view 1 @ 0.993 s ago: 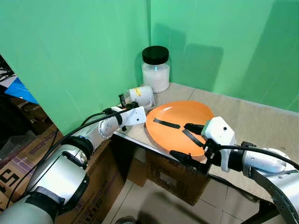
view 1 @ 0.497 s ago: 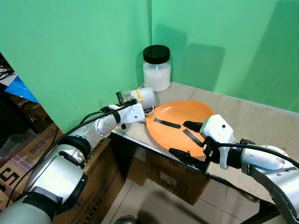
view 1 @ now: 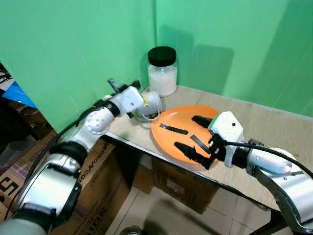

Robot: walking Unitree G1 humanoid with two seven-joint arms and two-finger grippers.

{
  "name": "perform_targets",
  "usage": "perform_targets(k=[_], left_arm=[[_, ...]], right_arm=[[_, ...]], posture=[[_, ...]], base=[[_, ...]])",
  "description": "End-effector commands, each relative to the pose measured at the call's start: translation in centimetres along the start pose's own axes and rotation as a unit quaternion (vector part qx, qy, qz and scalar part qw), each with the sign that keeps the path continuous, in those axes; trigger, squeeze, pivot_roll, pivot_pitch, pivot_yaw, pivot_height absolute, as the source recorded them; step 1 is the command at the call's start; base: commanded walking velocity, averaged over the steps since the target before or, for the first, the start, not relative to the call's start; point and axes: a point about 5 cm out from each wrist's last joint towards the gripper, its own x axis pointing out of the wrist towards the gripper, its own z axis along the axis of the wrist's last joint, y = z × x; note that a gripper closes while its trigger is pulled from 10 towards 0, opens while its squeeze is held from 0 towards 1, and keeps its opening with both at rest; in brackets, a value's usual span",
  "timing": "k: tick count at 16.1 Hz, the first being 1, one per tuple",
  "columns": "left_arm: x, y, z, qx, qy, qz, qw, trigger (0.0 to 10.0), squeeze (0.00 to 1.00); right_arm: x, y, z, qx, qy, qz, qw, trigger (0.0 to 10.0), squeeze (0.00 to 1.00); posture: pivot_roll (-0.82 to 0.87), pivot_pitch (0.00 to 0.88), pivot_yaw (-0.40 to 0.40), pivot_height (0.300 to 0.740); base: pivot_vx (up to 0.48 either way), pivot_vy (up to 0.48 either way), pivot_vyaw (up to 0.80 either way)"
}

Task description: Setting the table

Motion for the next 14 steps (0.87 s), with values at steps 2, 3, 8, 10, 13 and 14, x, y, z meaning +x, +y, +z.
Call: perform_targets(k=[2,3,8,10,13,14], left_arm=[[-1.4,0.8,-1.3,-0.023,0.030,0.017,0.999,10.0,0.00],[-1.6,0.7,-1.4,-0.033,0.032,0.014,0.999,10.0,0.00],[-2.1,0.4,-1.8,-0.109,0.047,-0.020,0.993,10.0,1.00],[-1.8,0.0,-1.5,-0.131,0.040,-0.062,0.989,10.0,1.00],[-1.1,-1.6,-1.1,-0.170,0.036,-0.166,0.971,10.0,1.00],[-1.0,-1.8,-1.1,-0.169,0.040,-0.181,0.968,10.0,1.00]], right_arm=[[0.4,-0.6,0.0,0.014,-0.015,-0.046,0.999,10.0,0.00],[0.6,-0.6,-0.1,0.024,-0.019,-0.055,0.998,10.0,0.00],[1.5,-0.9,-0.5,0.077,-0.041,-0.096,0.992,10.0,1.00],[1.5,-0.9,-0.5,0.084,-0.045,-0.093,0.991,10.0,1.00],[0.6,-0.6,-0.7,0.069,-0.030,-0.056,0.996,10.0,1.00],[0.4,-0.6,-0.7,0.066,-0.027,-0.048,0.996,10.0,1.00]], posture=[[0.01,0.000,0.093,0.740],[0.01,0.000,0.091,0.740],[0.03,0.000,0.080,0.740],[0.03,0.000,0.075,0.740],[0.00,0.000,0.082,0.740],[0.00,0.000,0.082,0.740]], base=[[0.000,0.000,0.00],[0.000,0.000,0.00],[0.000,0.000,0.00],[0.000,0.000,0.00],[0.000,0.000,0.00],[0.000,0.000,0.00]])
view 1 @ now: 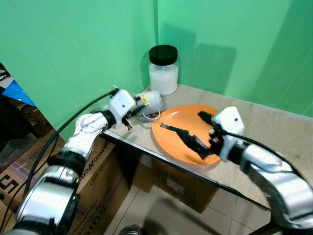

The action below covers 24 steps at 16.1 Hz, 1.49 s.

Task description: Setting the table

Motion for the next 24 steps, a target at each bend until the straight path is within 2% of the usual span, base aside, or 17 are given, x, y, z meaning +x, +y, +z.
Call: perform_targets(k=[1,5,12,14,15,16,17,19,20,21,22,23,24], left_arm=[[0.3,0.1,0.2,0.009,0.012,-0.022,1.000,10.0,1.00],[0.9,0.1,0.3,0.012,0.041,-0.079,0.996,10.0,1.00],[1.2,0.3,0.5,0.021,0.065,-0.109,0.992,10.0,1.00],[1.2,0.2,0.1,0.040,0.086,-0.108,0.990,10.0,1.00],[1.2,0.1,-0.1,0.053,0.095,-0.109,0.988,10.0,0.96],[1.2,0.0,-0.2,0.062,0.100,-0.111,0.987,10.0,0.18],[1.3,-0.2,-0.7,0.097,0.125,-0.101,0.982,10.0,0.00],[1.4,-0.3,-0.8,0.110,0.133,-0.099,0.980,10.0,0.00],[1.4,-0.5,-1.2,0.133,0.147,-0.097,0.975,10.0,0.00],[1.3,-0.6,-1.5,0.144,0.156,-0.098,0.972,5.5,0.00],[1.3,-0.7,-1.5,0.148,0.159,-0.098,0.971,5.5,0.00],[1.2,-0.7,-1.8,0.152,0.167,-0.098,0.969,1.8,0.00],[1.2,-0.7,-1.9,0.157,0.174,-0.098,0.967,0.5,0.00]], right_arm=[[-0.4,0.3,0.4,0.003,-0.006,0.016,1.000,10.0,1.00],[-1.6,0.2,0.4,-0.007,0.013,0.046,0.999,10.0,1.00],[-2.5,1.0,0.4,0.004,0.026,0.071,0.997,10.0,1.00],[-2.6,1.2,0.2,-0.001,0.038,0.074,0.997,10.0,1.00],[-2.6,1.2,0.1,-0.003,0.043,0.072,0.996,10.0,1.00],[-2.7,1.2,0.0,-0.004,0.047,0.071,0.996,10.0,0.94],[-2.7,1.4,-0.1,-0.005,0.053,0.074,0.996,10.0,0.00],[-2.8,1.6,-0.1,-0.004,0.056,0.079,0.995,10.0,0.00],[-2.9,2.0,-0.4,-0.008,0.071,0.099,0.993,10.0,0.00],[-3.1,2.3,-0.6,-0.009,0.082,0.116,0.990,10.0,0.00],[-3.2,2.4,-0.6,-0.008,0.085,0.121,0.989,10.0,0.00],[-3.3,2.6,-0.7,-0.007,0.090,0.130,0.987,10.0,0.00],[-3.4,2.7,-0.7,-0.006,0.094,0.137,0.986,10.0,0.00]], posture=[[0.00,0.000,0.081,0.740],[-0.03,0.000,0.087,0.740],[-0.06,0.000,0.104,0.740],[-0.06,0.000,0.106,0.740],[-0.06,0.000,0.108,0.740],[-0.06,0.000,0.109,0.740],[-0.07,0.000,0.113,0.740],[-0.07,0.000,0.116,0.740],[-0.08,0.000,0.124,0.740],[-0.08,0.000,0.128,0.740],[-0.08,0.000,0.129,0.740],[-0.08,0.000,0.130,0.740],[-0.08,0.000,0.130,0.740]], base=[[0.000,0.000,0.00],[0.000,0.000,0.00],[0.000,0.000,0.00],[0.000,0.000,0.00],[0.000,0.000,0.00],[0.000,0.000,0.00],[0.000,0.000,0.00],[0.000,0.000,0.00],[0.000,0.000,0.00],[0.000,0.000,0.00],[0.000,0.000,0.00],[0.000,0.000,0.00],[0.000,0.000,0.00]])
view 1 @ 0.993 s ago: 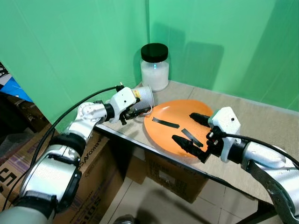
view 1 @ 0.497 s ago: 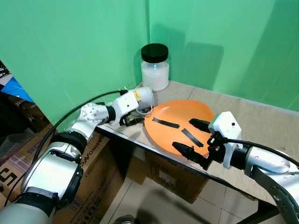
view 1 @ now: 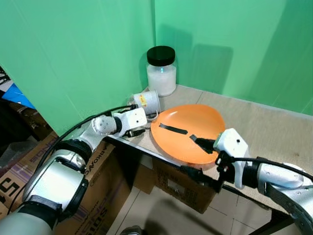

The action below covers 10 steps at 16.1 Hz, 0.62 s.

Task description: Setting the table

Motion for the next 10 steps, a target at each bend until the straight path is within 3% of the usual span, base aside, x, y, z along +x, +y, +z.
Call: perform_targets(k=[1,10], left_arm=[[-0.28,0.47,-0.22,0.010,0.012,0.003,1.000,0.0,0.00],[-0.33,0.26,-0.64,0.007,0.018,0.009,1.000,0.0,0.00]], right_arm=[[-0.08,0.49,0.14,-0.001,0.001,0.016,1.000,10.0,0.00],[-0.20,0.96,0.14,0.004,0.007,0.033,0.999,10.0,0.00]], posture=[[-0.08,0.000,0.130,0.740],[-0.09,0.000,0.134,0.740]], base=[[0.000,0.000,0.00],[0.000,0.000,0.00]])
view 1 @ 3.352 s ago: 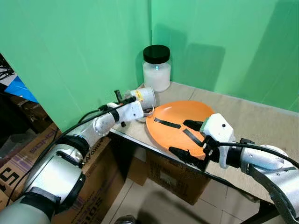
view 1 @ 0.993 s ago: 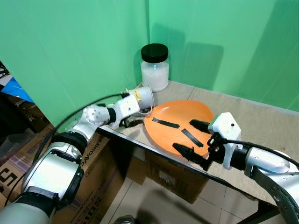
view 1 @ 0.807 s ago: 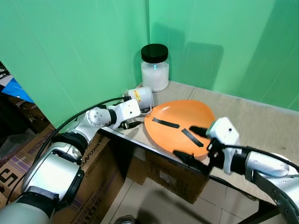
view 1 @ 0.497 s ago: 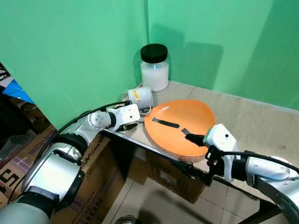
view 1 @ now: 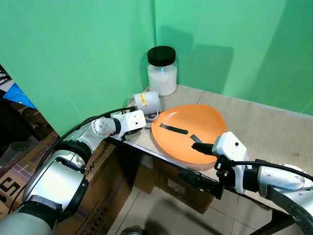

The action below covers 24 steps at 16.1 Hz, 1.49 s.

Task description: Setting the table

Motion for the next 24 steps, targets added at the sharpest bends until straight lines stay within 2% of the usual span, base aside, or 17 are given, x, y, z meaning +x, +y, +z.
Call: perform_targets(k=[1,11,14,16,20,21,22,23,24], left_arm=[[-0.4,0.4,-0.4,0.003,0.008,0.005,1.000,0.0,0.00],[-0.6,0.6,-0.7,0.007,0.014,0.014,1.000,0.0,0.00],[-0.8,1.1,-0.4,0.013,0.001,0.028,1.000,0.0,0.00],[-1.2,1.8,0.1,0.018,-0.027,0.049,0.998,0.0,0.00],[-2.7,3.7,2.1,-0.008,-0.135,0.098,0.986,0.0,0.00],[-3.4,4.5,2.8,-0.028,-0.173,0.122,0.977,0.0,0.00],[-3.7,5.0,3.1,-0.051,-0.188,0.140,0.971,10.0,0.00],[-4.0,5.0,3.4,-0.083,-0.211,0.133,0.965,10.0,0.00],[-4.0,4.3,3.9,-0.101,-0.229,0.124,0.960,10.0,1.00]], right_arm=[[0.0,0.4,0.0,0.001,0.004,0.008,1.000,10.0,0.00],[0.1,0.4,-0.1,-0.003,0.003,0.002,1.000,10.0,0.00],[0.2,0.3,-0.1,-0.007,0.001,-0.004,1.000,10.0,0.00],[0.2,0.1,0.0,-0.011,-0.004,-0.013,1.000,10.0,0.00],[0.8,-0.9,0.1,-0.017,-0.017,-0.064,0.998,10.0,0.00],[1.5,-2.7,-0.1,-0.004,-0.015,-0.143,0.990,10.0,0.00],[1.9,-3.8,-0.1,0.001,-0.018,-0.195,0.981,10.0,0.00],[2.2,-4.7,0.0,0.010,-0.017,-0.238,0.971,10.0,0.00],[2.8,-5.4,-0.1,0.046,-0.018,-0.253,0.966,10.0,0.00]], posture=[[-0.09,0.000,0.134,0.740],[-0.08,0.000,0.142,0.740],[-0.08,0.000,0.146,0.740],[-0.08,0.000,0.150,0.740],[-0.06,0.000,0.155,0.740],[-0.05,0.000,0.151,0.740],[-0.04,0.000,0.149,0.740],[-0.04,0.000,0.147,0.740],[-0.02,0.000,0.135,0.740]], base=[[0.000,0.000,0.00],[0.000,0.000,0.00],[0.000,0.000,0.00],[0.000,0.000,0.00],[0.000,0.000,0.00],[0.000,0.000,0.00],[0.000,0.000,0.00],[0.000,0.000,0.00],[0.000,0.000,0.00]])
